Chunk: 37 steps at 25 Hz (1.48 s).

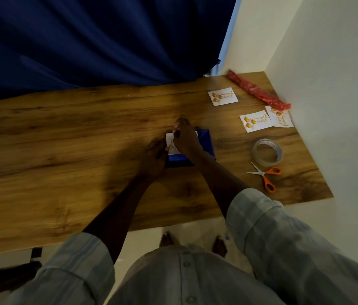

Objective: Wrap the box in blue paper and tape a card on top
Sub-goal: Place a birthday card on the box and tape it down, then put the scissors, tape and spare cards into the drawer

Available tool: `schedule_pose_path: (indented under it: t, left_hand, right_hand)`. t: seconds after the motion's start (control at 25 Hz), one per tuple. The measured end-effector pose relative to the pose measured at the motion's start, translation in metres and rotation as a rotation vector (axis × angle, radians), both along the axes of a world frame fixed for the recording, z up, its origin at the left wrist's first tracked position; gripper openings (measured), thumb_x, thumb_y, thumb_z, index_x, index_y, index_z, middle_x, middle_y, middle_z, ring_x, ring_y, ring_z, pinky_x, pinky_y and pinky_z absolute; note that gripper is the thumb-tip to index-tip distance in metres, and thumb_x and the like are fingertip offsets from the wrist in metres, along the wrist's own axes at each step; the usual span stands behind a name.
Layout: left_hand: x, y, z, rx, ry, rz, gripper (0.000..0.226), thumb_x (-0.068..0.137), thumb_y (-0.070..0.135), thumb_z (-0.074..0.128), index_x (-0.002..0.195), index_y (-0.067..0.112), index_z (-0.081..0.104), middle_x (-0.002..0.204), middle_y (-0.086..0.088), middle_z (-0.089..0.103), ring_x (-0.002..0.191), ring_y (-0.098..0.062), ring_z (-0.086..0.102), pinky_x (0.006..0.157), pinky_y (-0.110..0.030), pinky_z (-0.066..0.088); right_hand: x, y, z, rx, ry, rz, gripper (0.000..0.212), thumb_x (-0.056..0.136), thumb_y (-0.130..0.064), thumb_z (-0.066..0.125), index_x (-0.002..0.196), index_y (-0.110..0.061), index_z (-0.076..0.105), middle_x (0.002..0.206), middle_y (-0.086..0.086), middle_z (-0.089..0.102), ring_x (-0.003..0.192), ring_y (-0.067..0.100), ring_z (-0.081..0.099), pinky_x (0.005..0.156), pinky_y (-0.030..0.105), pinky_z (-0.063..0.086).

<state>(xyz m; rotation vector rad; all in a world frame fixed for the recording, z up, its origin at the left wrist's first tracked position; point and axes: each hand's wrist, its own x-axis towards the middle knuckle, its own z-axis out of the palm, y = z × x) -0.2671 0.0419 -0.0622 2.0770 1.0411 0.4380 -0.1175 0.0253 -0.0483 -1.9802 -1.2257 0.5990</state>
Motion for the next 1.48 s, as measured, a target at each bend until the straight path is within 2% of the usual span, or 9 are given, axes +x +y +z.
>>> schedule_pose_path:
  t: [0.44, 0.72, 0.84, 0.96, 1.08, 1.16, 1.28, 1.4, 1.48]
  left_hand:
    - [-0.002, -0.011, -0.006, -0.004, -0.061, 0.021, 0.04, 0.106, 0.025, 0.03, 0.139, 0.01, 0.046, 0.139, -0.011, 0.046, 0.104, -0.012, 0.049, 0.083, -0.023, 0.037]
    - [0.001, -0.014, -0.011, -0.016, -0.079, 0.095, 0.039, 0.105, 0.025, 0.034, 0.137, 0.009, 0.048, 0.138, -0.014, 0.048, 0.119, -0.026, 0.051, 0.093, -0.025, 0.041]
    - [0.005, -0.018, -0.009, -0.182, -0.24, 0.284, 0.038, 0.104, 0.023, 0.038, 0.139, 0.01, 0.048, 0.136, -0.007, 0.05, 0.12, -0.022, 0.051, 0.095, -0.02, 0.04]
    - [0.003, -0.03, -0.01, -0.407, -0.47, 0.527, 0.032, 0.103, 0.026, 0.042, 0.127, 0.011, 0.056, 0.117, -0.001, 0.062, 0.107, -0.018, 0.059, 0.095, -0.038, 0.048]
    - [0.008, -0.075, -0.021, -0.148, -0.335, 0.705, 0.031, 0.099, 0.029, 0.045, 0.118, 0.008, 0.059, 0.117, -0.009, 0.064, 0.109, -0.022, 0.06, 0.096, -0.032, 0.046]
    - [0.021, -0.113, -0.022, 0.013, -0.253, 0.756, 0.029, 0.1, 0.022, 0.045, 0.114, 0.0, 0.055, 0.117, -0.018, 0.058, 0.108, -0.028, 0.055, 0.088, -0.021, 0.036]
    - [0.04, -0.157, -0.017, 0.1, -0.177, 0.629, 0.034, 0.1, 0.031, 0.045, 0.116, 0.002, 0.05, 0.121, -0.016, 0.051, 0.108, -0.022, 0.049, 0.089, -0.026, 0.038]
    - [0.046, -0.18, -0.03, 0.299, 0.131, 0.412, 0.033, 0.101, 0.034, 0.043, 0.118, 0.007, 0.051, 0.124, -0.014, 0.052, 0.117, -0.027, 0.047, 0.099, -0.038, 0.041]
    - [0.048, -0.188, -0.032, 0.384, 0.224, 0.346, 0.035, 0.1, 0.033, 0.042, 0.119, 0.005, 0.051, 0.126, -0.017, 0.052, 0.121, -0.031, 0.046, 0.103, -0.043, 0.04]
  right_hand:
    - [-0.002, -0.003, 0.003, -0.008, -0.015, 0.02, 0.034, 0.088, -0.022, 0.069, 0.109, -0.001, 0.053, 0.117, 0.013, 0.047, 0.09, 0.019, 0.049, 0.07, 0.031, 0.043]
    - [0.0, -0.006, 0.002, -0.069, -0.083, 0.031, 0.024, 0.095, -0.005, 0.051, 0.118, 0.003, 0.05, 0.131, 0.021, 0.044, 0.101, 0.033, 0.055, 0.071, 0.03, 0.039]
    - [0.005, -0.01, 0.023, -0.099, 0.111, 0.016, 0.036, 0.094, -0.017, 0.059, 0.125, -0.003, 0.048, 0.131, 0.017, 0.049, 0.11, 0.03, 0.057, 0.077, 0.031, 0.047]
    - [0.01, -0.068, 0.044, 0.092, -0.073, -0.002, 0.035, 0.093, -0.013, 0.058, 0.127, -0.005, 0.051, 0.13, 0.013, 0.052, 0.11, 0.023, 0.056, 0.079, 0.024, 0.048]
    - [0.017, -0.153, 0.031, 0.321, -0.147, 0.089, 0.017, 0.09, -0.018, 0.055, 0.099, -0.005, 0.061, 0.099, 0.013, 0.062, 0.09, 0.025, 0.062, 0.07, 0.036, 0.054]
    - [0.015, -0.214, 0.007, 0.304, -0.142, 0.199, 0.021, 0.086, -0.025, 0.051, 0.089, -0.007, 0.062, 0.087, 0.011, 0.064, 0.074, 0.026, 0.062, 0.062, 0.033, 0.051]
    - [0.005, -0.298, -0.047, 0.208, -0.204, 0.462, 0.018, 0.084, -0.025, 0.052, 0.085, -0.009, 0.061, 0.079, 0.008, 0.062, 0.064, 0.026, 0.059, 0.056, 0.031, 0.044]
    - [0.016, -0.343, -0.107, -0.354, 0.157, 0.278, 0.01, 0.092, -0.019, 0.051, 0.091, -0.01, 0.056, 0.08, 0.005, 0.057, 0.073, 0.024, 0.057, 0.065, 0.036, 0.045]
    - [0.044, -0.342, -0.13, -0.5, 0.99, -0.357, 0.028, 0.098, -0.027, 0.047, 0.112, -0.005, 0.055, 0.09, 0.009, 0.061, 0.082, 0.026, 0.061, 0.072, 0.036, 0.051]
